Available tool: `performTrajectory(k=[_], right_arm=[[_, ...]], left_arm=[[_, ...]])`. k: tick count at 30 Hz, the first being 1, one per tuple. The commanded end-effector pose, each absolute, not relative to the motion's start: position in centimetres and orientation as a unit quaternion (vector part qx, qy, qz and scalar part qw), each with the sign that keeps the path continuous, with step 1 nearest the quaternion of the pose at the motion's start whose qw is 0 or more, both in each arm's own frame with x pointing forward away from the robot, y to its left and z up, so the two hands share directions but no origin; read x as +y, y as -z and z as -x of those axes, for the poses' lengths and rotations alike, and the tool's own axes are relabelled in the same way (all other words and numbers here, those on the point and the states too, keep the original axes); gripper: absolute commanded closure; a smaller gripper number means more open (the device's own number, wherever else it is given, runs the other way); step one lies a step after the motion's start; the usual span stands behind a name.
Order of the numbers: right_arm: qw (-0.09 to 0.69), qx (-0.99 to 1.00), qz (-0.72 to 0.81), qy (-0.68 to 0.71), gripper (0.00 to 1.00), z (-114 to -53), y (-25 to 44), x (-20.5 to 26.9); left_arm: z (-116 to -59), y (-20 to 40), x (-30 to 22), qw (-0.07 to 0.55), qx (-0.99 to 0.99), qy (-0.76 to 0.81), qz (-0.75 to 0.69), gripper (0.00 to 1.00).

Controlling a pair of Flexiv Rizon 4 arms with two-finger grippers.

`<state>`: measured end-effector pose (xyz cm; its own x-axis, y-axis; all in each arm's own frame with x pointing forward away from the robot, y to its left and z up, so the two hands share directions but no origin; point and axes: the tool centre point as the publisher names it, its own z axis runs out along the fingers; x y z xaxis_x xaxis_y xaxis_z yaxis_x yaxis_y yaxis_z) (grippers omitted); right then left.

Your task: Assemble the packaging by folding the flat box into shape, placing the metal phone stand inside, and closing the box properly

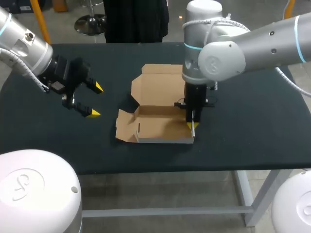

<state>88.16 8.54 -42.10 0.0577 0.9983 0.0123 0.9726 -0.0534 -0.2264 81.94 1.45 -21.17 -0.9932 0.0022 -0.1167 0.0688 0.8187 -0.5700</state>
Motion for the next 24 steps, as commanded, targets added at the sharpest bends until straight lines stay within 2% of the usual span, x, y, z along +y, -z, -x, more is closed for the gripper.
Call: performTrajectory(k=[1, 17, 22, 24], right_arm=[[0.064, -0.684, 0.726, -0.038, 0.98, -87.53, 42.38, 8.08], [0.019, -0.669, 0.743, 0.01, 0.91, -88.02, 42.6, 8.03], [0.002, -0.663, 0.749, 0.021, 0.8, -88.15, 42.53, 8.08], [0.001, -0.662, 0.749, 0.024, 0.8, -88.22, 42.55, 8.1]], left_arm=[[-81.91, 21.06, 1.45, 0.054, 0.953, 0.298, -0.018, 0.0], [-81.91, 21.06, 1.45, 0.054, 0.953, 0.298, -0.018, 0.0], [-81.91, 21.06, 1.45, 0.054, 0.953, 0.298, -0.018, 0.0], [-81.91, 21.06, 1.45, 0.054, 0.953, 0.298, -0.018, 0.0]])
